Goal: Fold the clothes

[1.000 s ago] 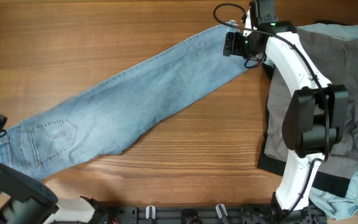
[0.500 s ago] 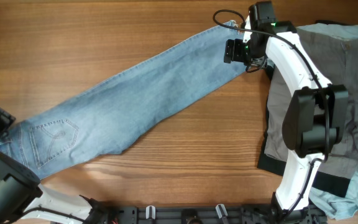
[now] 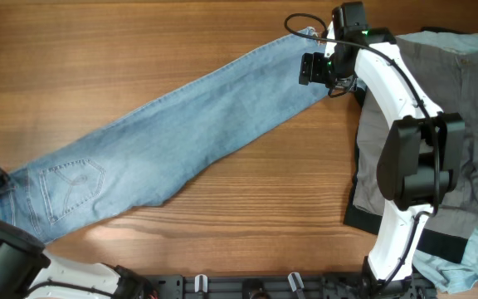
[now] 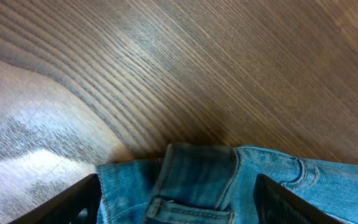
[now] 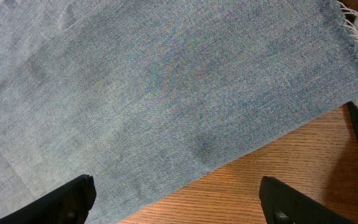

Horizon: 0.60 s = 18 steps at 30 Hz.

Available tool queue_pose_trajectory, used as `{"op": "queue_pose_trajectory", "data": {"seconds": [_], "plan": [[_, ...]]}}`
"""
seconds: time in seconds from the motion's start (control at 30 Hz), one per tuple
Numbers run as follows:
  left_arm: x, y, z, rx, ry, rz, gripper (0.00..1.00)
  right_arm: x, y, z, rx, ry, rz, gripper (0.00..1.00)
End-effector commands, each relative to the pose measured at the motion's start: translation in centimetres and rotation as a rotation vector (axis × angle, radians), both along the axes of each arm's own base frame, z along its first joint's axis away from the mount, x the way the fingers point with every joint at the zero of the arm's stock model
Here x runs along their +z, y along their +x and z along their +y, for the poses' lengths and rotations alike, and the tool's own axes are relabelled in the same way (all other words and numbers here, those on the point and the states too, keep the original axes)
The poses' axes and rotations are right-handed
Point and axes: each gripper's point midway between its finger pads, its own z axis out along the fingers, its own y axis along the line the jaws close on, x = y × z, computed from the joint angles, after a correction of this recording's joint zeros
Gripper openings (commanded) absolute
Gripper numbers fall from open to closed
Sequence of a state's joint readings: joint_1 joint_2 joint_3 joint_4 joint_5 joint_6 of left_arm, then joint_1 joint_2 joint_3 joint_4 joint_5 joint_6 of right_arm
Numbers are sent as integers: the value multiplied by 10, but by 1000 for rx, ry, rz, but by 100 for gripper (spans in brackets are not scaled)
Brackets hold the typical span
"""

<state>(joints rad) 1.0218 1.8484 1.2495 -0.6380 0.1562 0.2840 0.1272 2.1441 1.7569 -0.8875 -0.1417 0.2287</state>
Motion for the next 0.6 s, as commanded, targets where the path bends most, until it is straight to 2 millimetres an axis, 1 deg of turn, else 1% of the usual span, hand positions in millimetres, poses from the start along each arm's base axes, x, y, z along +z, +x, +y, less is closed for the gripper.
{"op": "queue_pose_trajectory", "data": {"seconds": [0.0, 0.03, 0.1, 0.13, 0.17, 0.2, 0.23, 0.33, 0.43, 0.57], "plan": [[-4, 7, -5, -38, -79, -91, 72, -1, 3, 2, 19, 13, -1, 89], [-10, 8, -10, -58, -102, -92, 64, -1, 3, 2, 19, 13, -1, 89], [-22, 11, -18, -71, -154, -94, 44, -1, 3, 2, 18, 14, 0, 89], [-26, 11, -20, -73, -169, -94, 33, -1, 3, 2, 18, 13, 1, 89], [-27, 12, -21, -73, -177, -97, 23, -1, 2, 2, 18, 13, 4, 88], [-27, 12, -21, -70, -178, -98, 9, -1, 2, 2, 18, 13, 5, 87], [-25, 12, -21, -70, -174, -100, 4, -2, 1, 2, 18, 13, 7, 87], [-20, 10, -20, -32, -173, -98, 4, -2, 1, 2, 17, 13, 7, 86], [-13, 1, -17, 53, -176, -78, 4, -2, 1, 2, 18, 13, 7, 86], [7, -16, -19, 200, -213, -89, 4, -2, 1, 2, 18, 12, 8, 86]]}}
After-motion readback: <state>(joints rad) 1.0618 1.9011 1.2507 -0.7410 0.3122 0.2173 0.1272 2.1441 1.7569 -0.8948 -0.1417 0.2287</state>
